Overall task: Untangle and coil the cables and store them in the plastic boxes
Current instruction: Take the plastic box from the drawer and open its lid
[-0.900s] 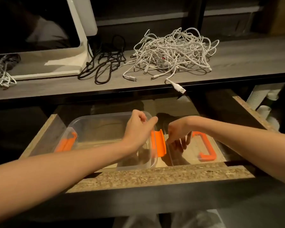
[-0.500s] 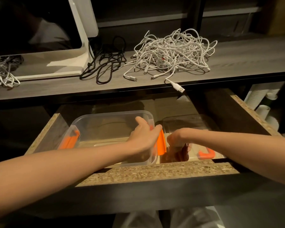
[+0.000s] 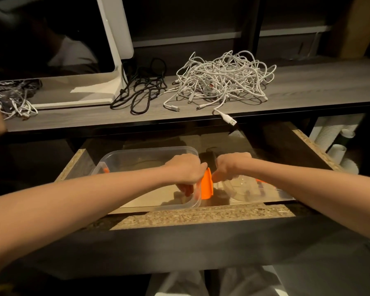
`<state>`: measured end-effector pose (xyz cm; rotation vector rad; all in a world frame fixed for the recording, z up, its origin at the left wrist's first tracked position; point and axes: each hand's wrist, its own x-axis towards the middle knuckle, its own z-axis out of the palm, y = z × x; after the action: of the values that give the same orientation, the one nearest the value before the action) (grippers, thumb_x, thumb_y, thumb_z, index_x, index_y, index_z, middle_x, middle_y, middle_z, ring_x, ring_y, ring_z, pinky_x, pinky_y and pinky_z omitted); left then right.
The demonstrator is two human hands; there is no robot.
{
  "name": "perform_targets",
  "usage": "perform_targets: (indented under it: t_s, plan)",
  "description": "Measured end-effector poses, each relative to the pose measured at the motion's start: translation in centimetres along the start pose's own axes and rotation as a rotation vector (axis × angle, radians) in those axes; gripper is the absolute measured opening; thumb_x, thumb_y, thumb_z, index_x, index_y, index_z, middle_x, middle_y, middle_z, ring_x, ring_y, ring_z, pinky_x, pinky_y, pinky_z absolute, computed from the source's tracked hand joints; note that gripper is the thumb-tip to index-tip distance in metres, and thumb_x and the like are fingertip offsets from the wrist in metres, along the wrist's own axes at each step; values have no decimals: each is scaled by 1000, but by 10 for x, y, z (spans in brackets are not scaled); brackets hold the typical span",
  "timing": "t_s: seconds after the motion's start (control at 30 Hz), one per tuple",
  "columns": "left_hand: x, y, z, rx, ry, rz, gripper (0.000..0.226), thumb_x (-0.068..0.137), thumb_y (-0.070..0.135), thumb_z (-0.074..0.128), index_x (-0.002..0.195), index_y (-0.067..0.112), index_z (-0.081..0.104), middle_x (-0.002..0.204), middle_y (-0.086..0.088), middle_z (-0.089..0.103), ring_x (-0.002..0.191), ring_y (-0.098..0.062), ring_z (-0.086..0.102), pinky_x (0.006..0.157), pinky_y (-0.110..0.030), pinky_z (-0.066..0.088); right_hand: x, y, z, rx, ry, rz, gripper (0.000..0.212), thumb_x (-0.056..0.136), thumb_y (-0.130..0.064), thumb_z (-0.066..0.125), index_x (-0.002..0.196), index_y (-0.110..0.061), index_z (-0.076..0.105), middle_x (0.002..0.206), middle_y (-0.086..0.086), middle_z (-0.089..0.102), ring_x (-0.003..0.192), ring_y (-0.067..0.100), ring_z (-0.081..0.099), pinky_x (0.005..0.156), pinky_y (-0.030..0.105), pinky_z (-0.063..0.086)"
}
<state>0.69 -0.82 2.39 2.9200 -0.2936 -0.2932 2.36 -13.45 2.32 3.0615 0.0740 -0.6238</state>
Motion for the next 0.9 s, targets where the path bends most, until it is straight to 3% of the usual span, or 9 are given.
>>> perform_targets:
  t_s: [0.1, 0.3, 0.37, 0.47, 0.53, 0.57, 0.63, 0.73, 0.9]
  plan:
    - [-3, 4, -9, 23, -51, 4, 42, 107, 25, 28, 111, 0, 62, 90, -8, 56, 81, -19, 57, 71, -25, 48, -8, 0, -4, -53, 75, 18, 46, 89, -60, 49, 69, -18, 49, 70, -5, 50, 79, 16, 52, 71, 28, 35]
    - [0, 12, -36, 109, -179, -116, 29, 101, 16, 40, 113, -1, 61, 122, -17, 60, 98, -26, 56, 72, -30, 43, -26, -1, -16, -295, 225, -17, 46, 91, -60, 43, 71, -19, 49, 71, -4, 48, 81, 19, 53, 68, 29, 37]
    - [0, 14, -43, 258, -230, -116, 25, 94, 17, 56, 111, 1, 66, 116, -14, 62, 94, -25, 60, 67, -27, 44, -33, -2, -25, -365, 291, -37, 39, 94, -53, 41, 89, -18, 59, 76, -4, 49, 89, 21, 55, 70, 29, 37]
    - [1, 14, -61, 282, -198, -162, 10, 95, 21, 56, 92, 12, 60, 82, -1, 56, 64, -14, 51, 56, -24, 42, -46, 1, -44, -359, 337, -48, 33, 97, -41, 40, 111, -19, 59, 95, 0, 56, 105, 24, 58, 73, 30, 36]
    - [-4, 16, -71, 110, -152, -229, 10, 97, 16, 53, 101, 7, 57, 89, -4, 59, 75, -17, 60, 69, -25, 50, -52, 2, -53, -324, 378, -38, 31, 96, -35, 42, 116, -17, 58, 112, 4, 61, 109, 26, 57, 73, 30, 35]
    - [-7, 18, -75, 8, -140, -221, 11, 98, 13, 52, 92, 5, 55, 97, -6, 63, 86, -21, 64, 78, -24, 52, -55, 2, -57, -300, 408, -32, 30, 96, -34, 44, 116, -17, 58, 117, 5, 61, 110, 27, 57, 74, 31, 34]
    - [-10, 24, -87, 197, -80, -151, 25, 101, 19, 47, 77, 11, 48, 91, -3, 61, 83, -21, 62, 75, -25, 49, -59, 3, -64, -221, 474, -23, 31, 97, -37, 44, 115, -16, 58, 116, 4, 62, 109, 28, 58, 75, 31, 34]
    - [-13, 32, -105, 284, 49, -113, 28, 102, 38, 39, 91, 15, 50, 88, -3, 55, 76, -22, 54, 69, -30, 41, -68, 5, -73, -134, 593, -30, 33, 95, -41, 49, 110, -14, 60, 111, 5, 64, 107, 28, 59, 74, 30, 34]
    - [-11, 31, -127, 249, 23, -23, 61, 99, 59, 29, 108, 8, 62, 87, -11, 71, 57, -20, 62, 56, -25, 44, -85, 6, -84, -96, 678, -29, 21, 90, -39, 58, 88, -18, 55, 103, 3, 65, 100, 26, 60, 71, 30, 35]
